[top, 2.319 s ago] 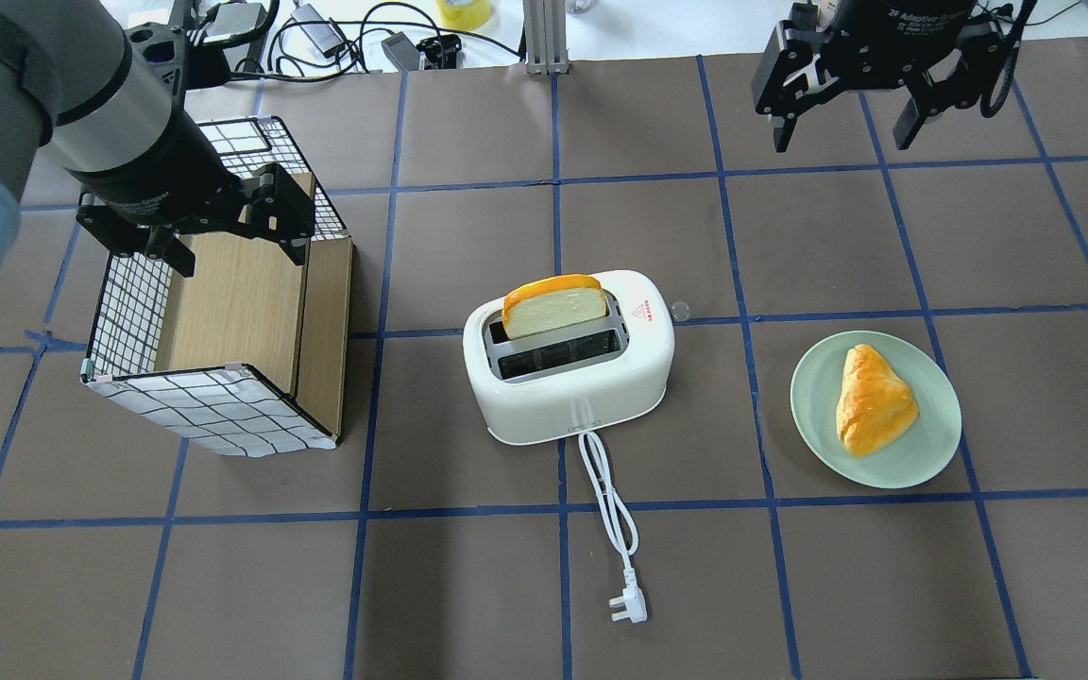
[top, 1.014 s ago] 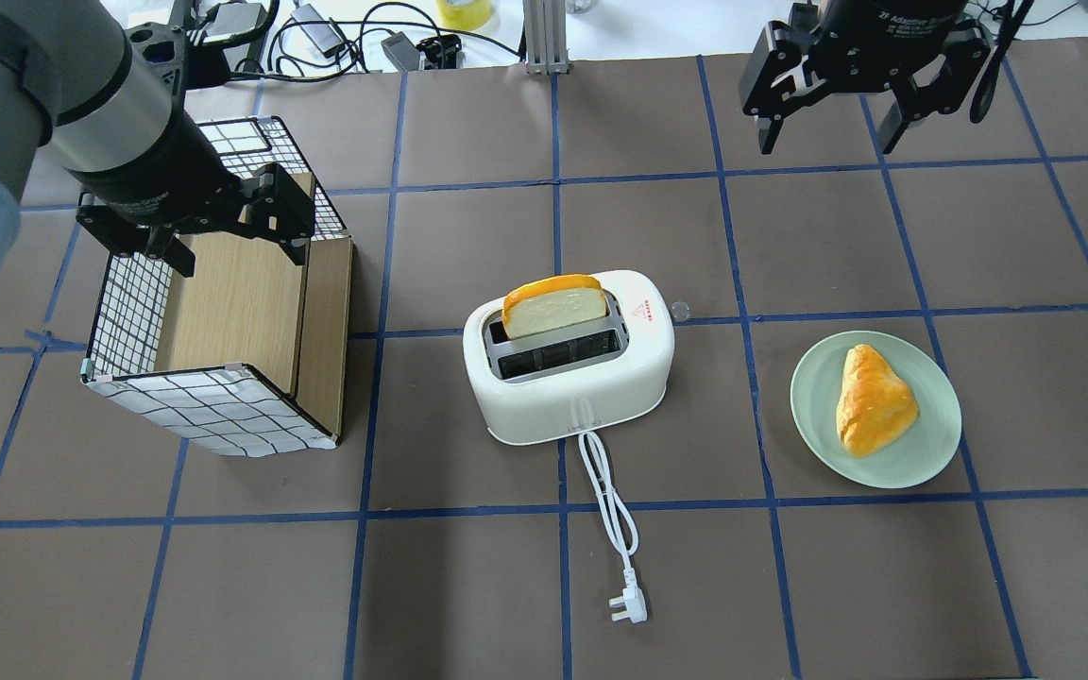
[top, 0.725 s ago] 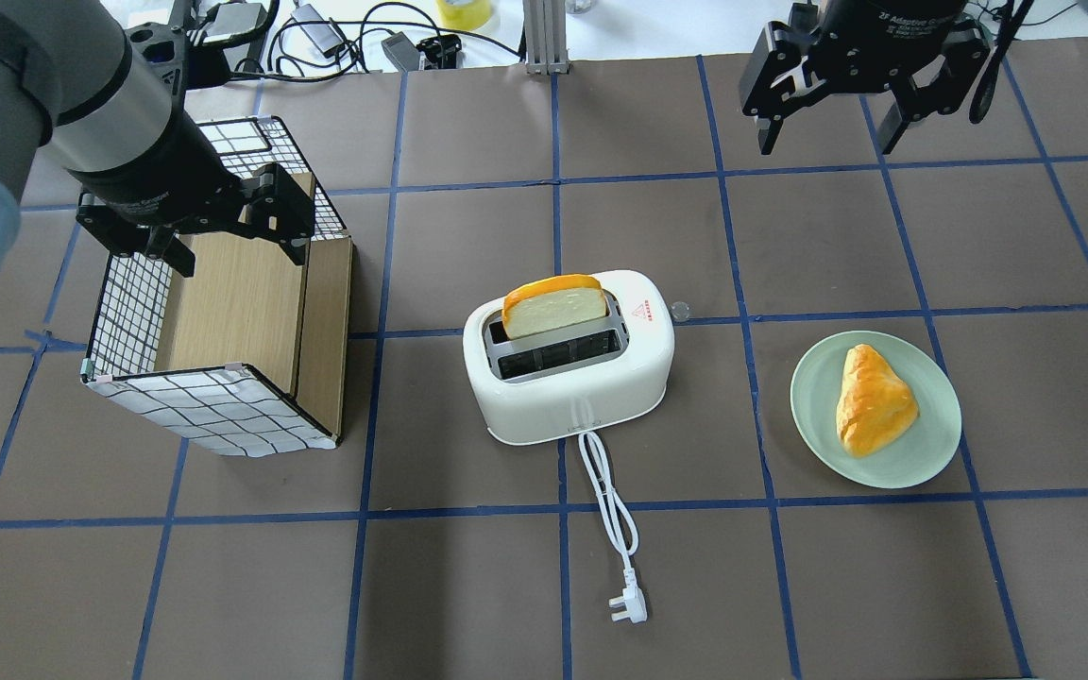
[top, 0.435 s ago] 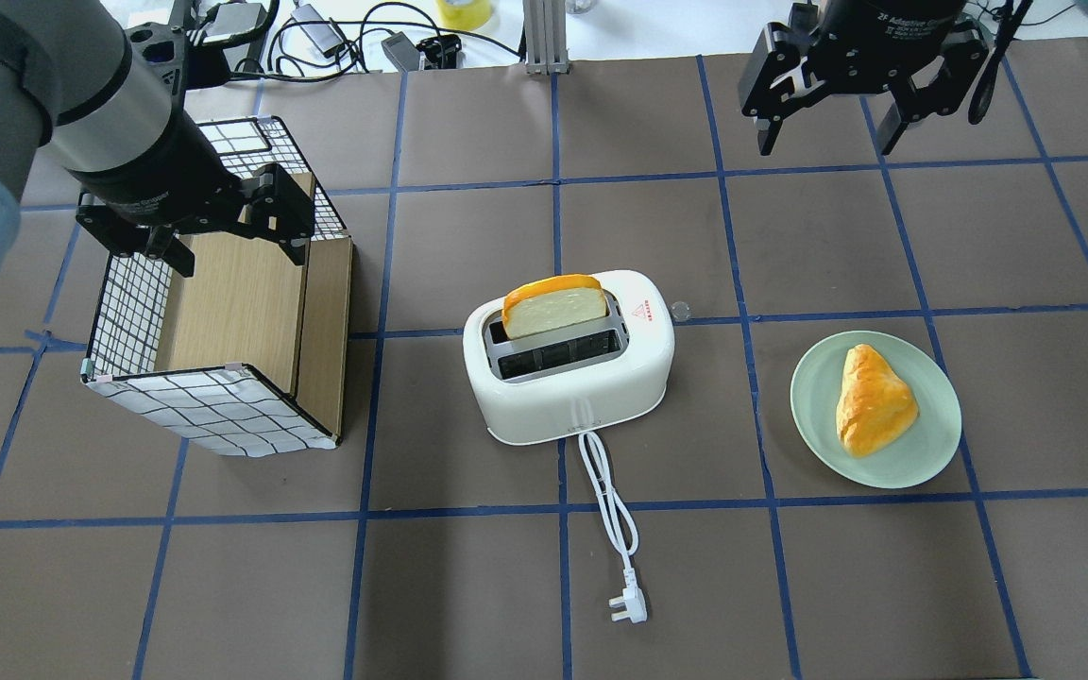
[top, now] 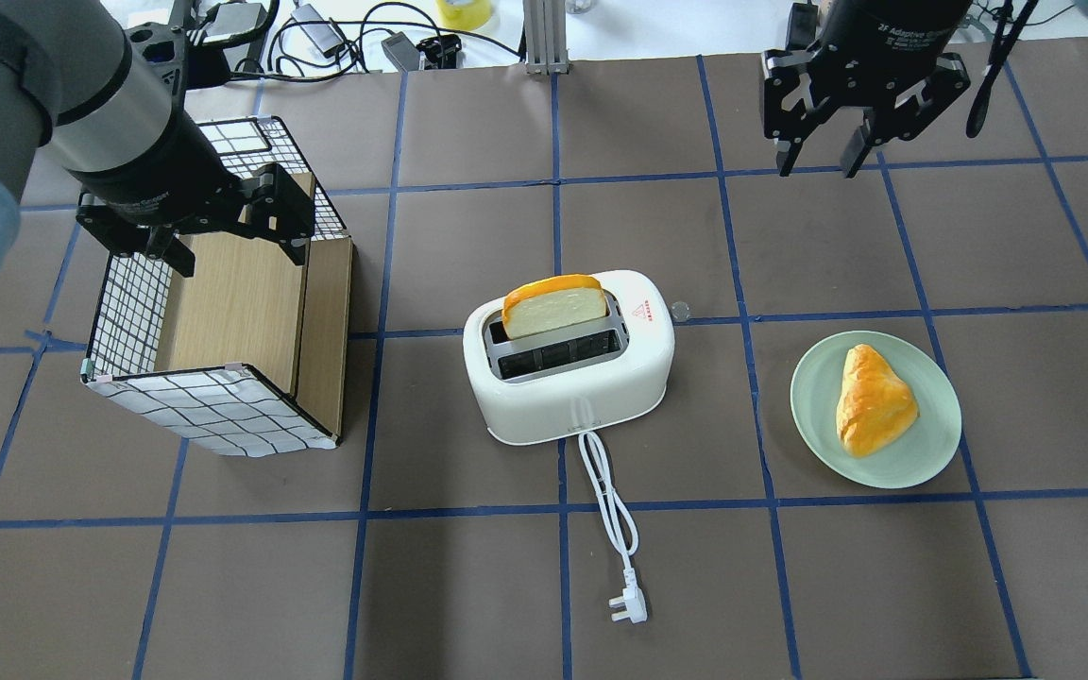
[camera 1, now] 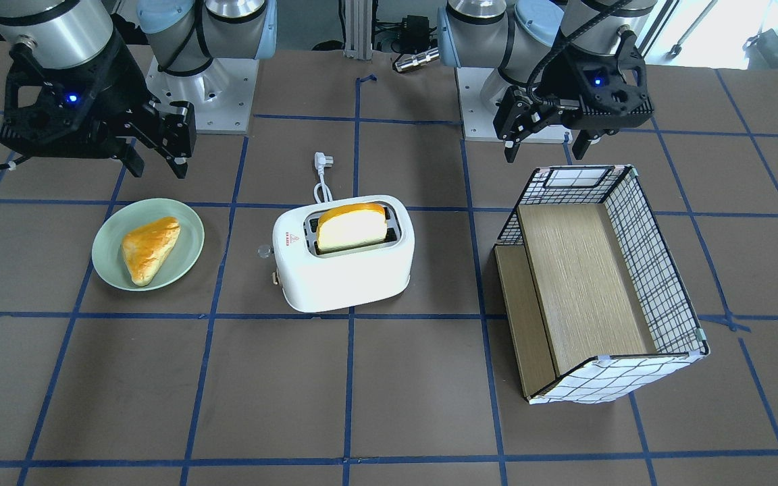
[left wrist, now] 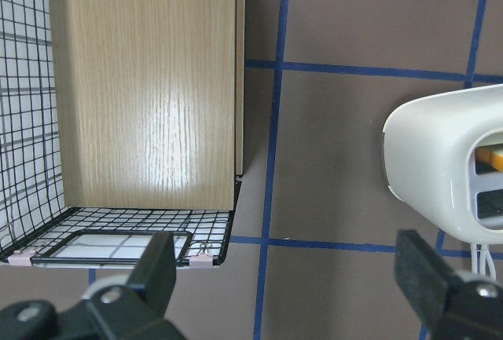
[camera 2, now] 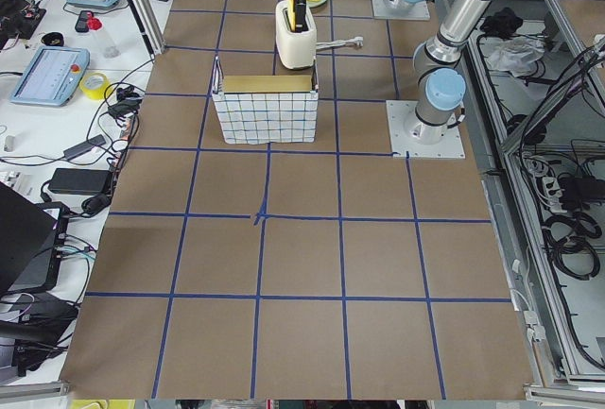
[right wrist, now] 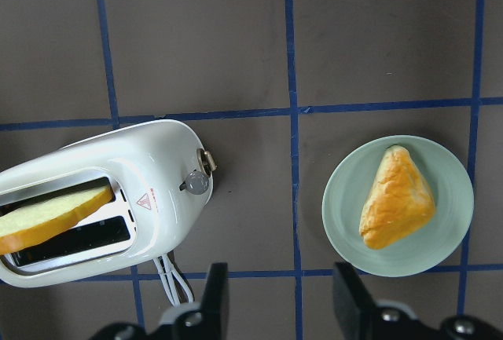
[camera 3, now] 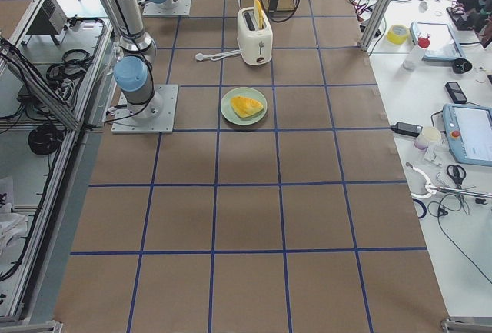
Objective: Press toaster with right arm
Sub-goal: 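Move the right gripper down to the lever on the white toaster's side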
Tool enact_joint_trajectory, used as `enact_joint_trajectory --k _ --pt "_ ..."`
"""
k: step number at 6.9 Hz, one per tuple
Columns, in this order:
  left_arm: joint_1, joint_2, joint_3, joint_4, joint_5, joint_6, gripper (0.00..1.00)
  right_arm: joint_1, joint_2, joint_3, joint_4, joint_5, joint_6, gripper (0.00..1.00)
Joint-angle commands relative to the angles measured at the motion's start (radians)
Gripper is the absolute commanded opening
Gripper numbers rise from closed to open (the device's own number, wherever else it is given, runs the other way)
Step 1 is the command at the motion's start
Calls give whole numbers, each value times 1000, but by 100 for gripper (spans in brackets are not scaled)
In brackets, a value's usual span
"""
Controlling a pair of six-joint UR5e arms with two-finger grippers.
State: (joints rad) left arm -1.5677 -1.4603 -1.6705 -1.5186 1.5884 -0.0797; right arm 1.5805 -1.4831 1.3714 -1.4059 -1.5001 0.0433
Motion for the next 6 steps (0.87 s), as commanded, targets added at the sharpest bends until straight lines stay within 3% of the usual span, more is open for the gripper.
enact_joint_trajectory --k 1,6 --pt "0 0 0 0 1 0 100 -48 6 40 11 61 -102 0" --pt "0 0 0 0 1 0 100 -178 32 374 -146 441 -339 0"
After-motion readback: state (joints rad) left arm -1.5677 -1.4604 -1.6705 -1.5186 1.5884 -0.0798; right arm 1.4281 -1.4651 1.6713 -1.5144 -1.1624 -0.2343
